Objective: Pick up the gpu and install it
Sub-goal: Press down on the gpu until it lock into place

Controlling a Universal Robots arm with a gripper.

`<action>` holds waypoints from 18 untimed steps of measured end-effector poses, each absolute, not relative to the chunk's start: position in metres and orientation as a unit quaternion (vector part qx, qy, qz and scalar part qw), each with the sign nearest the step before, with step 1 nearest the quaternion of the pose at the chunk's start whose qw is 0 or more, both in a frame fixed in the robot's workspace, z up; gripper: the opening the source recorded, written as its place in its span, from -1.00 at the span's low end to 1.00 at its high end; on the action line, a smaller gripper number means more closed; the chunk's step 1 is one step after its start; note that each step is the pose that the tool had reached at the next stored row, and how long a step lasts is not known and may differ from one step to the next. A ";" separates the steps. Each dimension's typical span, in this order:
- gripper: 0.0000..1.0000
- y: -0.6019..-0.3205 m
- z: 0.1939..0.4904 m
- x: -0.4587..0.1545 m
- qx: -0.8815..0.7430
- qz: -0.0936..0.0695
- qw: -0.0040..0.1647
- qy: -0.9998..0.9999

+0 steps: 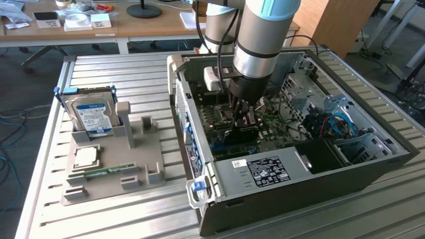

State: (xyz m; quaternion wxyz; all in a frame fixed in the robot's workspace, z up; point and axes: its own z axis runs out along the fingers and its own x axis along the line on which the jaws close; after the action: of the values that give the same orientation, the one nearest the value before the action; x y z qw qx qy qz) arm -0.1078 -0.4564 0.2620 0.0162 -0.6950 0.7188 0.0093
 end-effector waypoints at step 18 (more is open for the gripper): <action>-0.79 -0.456 0.261 -0.108 -0.695 0.009 0.016 0.719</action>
State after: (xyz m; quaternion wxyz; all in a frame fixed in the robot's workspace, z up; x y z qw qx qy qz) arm -0.1083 -0.4564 0.2613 0.0160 -0.6950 0.7188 0.0094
